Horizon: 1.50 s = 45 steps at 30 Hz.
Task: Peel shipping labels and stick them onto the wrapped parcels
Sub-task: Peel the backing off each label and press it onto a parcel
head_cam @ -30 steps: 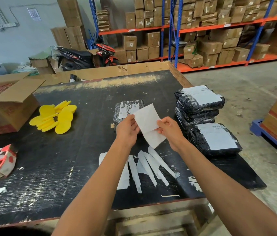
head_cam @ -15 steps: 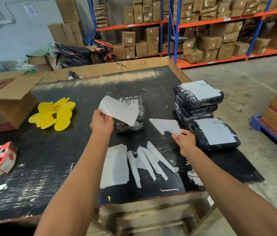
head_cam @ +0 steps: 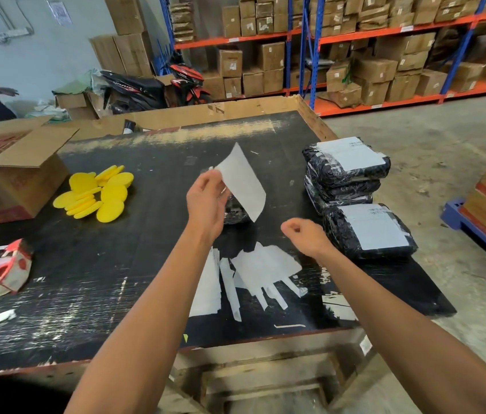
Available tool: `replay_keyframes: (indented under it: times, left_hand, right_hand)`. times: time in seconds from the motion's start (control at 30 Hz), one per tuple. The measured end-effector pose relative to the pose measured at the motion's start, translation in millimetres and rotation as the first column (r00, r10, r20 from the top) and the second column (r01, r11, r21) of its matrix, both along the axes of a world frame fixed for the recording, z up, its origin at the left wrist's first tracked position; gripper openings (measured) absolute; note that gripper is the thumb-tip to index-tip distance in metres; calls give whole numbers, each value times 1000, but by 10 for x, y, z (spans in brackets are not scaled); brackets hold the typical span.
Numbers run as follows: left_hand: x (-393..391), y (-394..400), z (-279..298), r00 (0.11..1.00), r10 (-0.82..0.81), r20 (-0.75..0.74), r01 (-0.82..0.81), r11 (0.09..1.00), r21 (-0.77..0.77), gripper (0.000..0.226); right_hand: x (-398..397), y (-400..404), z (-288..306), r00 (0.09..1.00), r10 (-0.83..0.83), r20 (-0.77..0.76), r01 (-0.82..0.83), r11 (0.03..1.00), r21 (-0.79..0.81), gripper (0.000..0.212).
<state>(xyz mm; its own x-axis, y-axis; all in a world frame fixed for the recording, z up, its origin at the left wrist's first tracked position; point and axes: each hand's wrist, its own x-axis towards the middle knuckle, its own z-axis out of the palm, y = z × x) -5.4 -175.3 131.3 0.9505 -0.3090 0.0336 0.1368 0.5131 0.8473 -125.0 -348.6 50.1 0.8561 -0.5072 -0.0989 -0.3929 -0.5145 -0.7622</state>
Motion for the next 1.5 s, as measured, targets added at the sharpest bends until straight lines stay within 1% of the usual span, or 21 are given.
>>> replay_keyframes:
  times: [0.03,0.07,0.1,0.13,0.2,0.27,0.3,0.37,0.43,0.47,0.53,0.57,0.63,0.73,0.8,0.87,0.97,1.07,1.23,1.33,1.5]
  left_hand:
    - [-40,-17,-14,996,-22,82,15,996,87,7]
    - [-87,-29,-24,985,-56,161,27,984,177,7]
    - [-125,-31,-42,969,-104,226,41,964,264,7]
    - [-162,-32,-56,948,-163,272,65,939,337,6]
    - [-216,-17,-91,897,-289,334,109,879,465,6]
    - [-264,3,-112,832,-399,386,108,799,592,11]
    - [-276,16,-121,797,-451,402,96,751,653,12]
    - [-298,39,-141,730,-547,411,83,667,740,15]
    - [-320,50,-179,678,-606,415,77,621,780,14]
    - [-326,51,-205,657,-622,425,59,605,794,14]
    - [-324,56,-270,642,-620,450,-2,586,810,14]
    - [-318,63,-312,662,-597,452,-30,582,813,17]
    - [-303,112,-408,754,-509,415,-49,587,808,32]
    - [-314,171,-511,883,-331,331,-22,677,736,41]
    - [-280,151,-519,942,-202,268,-25,753,657,35]
    - [-193,70,-461,975,-132,176,5,813,583,32]
    - [-39,-75,-322,985,-126,116,45,846,532,26]
    - [207,-128,-200,990,-59,129,-20,846,533,22]
    - [686,-51,-153,986,11,168,-108,807,580,7]
    - [982,17,-137,984,3,176,-107,805,583,2]
    - [1407,132,-94,983,-37,181,-85,779,621,5]
  right_hand:
    - [15,-19,70,994,-77,75,68,991,113,35]
    - [31,-37,152,982,-152,112,110,942,317,39]
    - [39,-42,237,976,-193,102,111,841,530,45]
    - [36,-61,314,981,-178,72,83,734,674,53]
    - [31,-138,398,997,-76,31,20,596,803,75]
    - [37,-215,431,1000,-24,3,10,507,862,89]
    - [41,-235,442,999,-37,-19,34,480,876,87]
    - [21,-260,464,996,-76,-46,76,448,891,64]
    - [9,-298,473,994,-98,-46,88,481,872,33]
    - [21,-318,449,994,-103,-36,85,523,848,27]
    - [43,-348,416,994,-107,3,63,609,790,28]
    - [53,-359,408,993,-113,35,46,637,769,29]
    - [75,-386,398,982,-140,123,3,671,741,30]
    - [109,-447,428,958,-172,229,-45,698,715,29]
    - [153,-434,478,963,-95,254,-108,724,682,31]
    - [237,-374,543,958,-28,286,-168,754,636,32]
    - [416,-261,605,946,35,323,-221,799,559,29]
    - [684,-172,631,940,88,330,-262,806,531,28]
    - [1104,-51,654,940,131,314,-269,850,453,41]
    - [1363,26,658,943,141,301,-258,881,396,46]
    - [1748,128,638,955,141,260,-228,912,340,48]
